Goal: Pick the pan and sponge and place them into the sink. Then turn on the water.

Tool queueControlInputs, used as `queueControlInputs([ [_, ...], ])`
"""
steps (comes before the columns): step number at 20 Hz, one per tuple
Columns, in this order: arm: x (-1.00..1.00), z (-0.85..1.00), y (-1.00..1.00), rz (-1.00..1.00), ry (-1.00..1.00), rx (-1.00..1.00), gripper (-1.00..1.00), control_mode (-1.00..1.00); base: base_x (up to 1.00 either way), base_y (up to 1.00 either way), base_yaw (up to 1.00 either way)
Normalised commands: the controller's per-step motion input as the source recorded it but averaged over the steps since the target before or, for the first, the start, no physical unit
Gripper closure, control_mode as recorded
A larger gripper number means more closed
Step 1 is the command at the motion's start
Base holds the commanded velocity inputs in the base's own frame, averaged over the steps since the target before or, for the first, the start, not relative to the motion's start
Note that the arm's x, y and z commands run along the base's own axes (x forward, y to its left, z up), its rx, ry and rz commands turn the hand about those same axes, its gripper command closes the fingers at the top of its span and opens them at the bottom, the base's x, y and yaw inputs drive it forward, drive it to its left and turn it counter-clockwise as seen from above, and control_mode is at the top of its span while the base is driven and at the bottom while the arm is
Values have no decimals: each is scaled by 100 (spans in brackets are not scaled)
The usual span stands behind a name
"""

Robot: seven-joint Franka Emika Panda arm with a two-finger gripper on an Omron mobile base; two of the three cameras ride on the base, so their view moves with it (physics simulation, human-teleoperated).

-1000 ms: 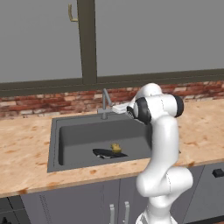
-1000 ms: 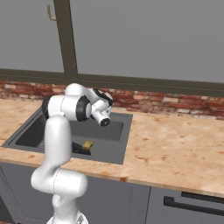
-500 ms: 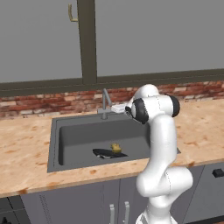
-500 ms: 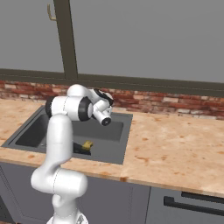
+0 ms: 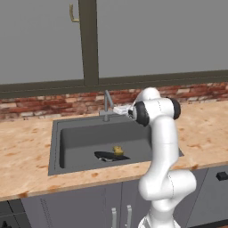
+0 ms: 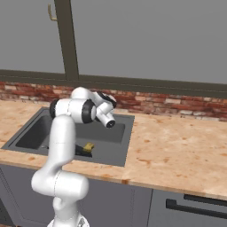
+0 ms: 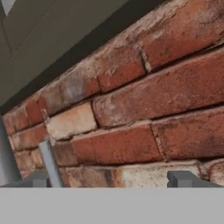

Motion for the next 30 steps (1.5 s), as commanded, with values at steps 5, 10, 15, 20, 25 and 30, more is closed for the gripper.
queueControlInputs([
  [5, 20, -6, 0, 9, 0, 5, -100, -100, 0, 0, 0],
  [10, 21, 0, 8, 7, -1, 0, -100, -100, 0, 0, 0],
  [15, 21, 0, 16, 5, -1, -1, -100, -100, 0, 0, 0],
  [20, 11, 0, 27, 0, -4, -6, -100, -100, 0, 0, 0],
  [25, 12, -5, 23, -1, -2, -9, -100, -100, 0, 0, 0],
  [30, 9, -14, 2, 0, 0, -8, -100, -100, 0, 0, 0],
])
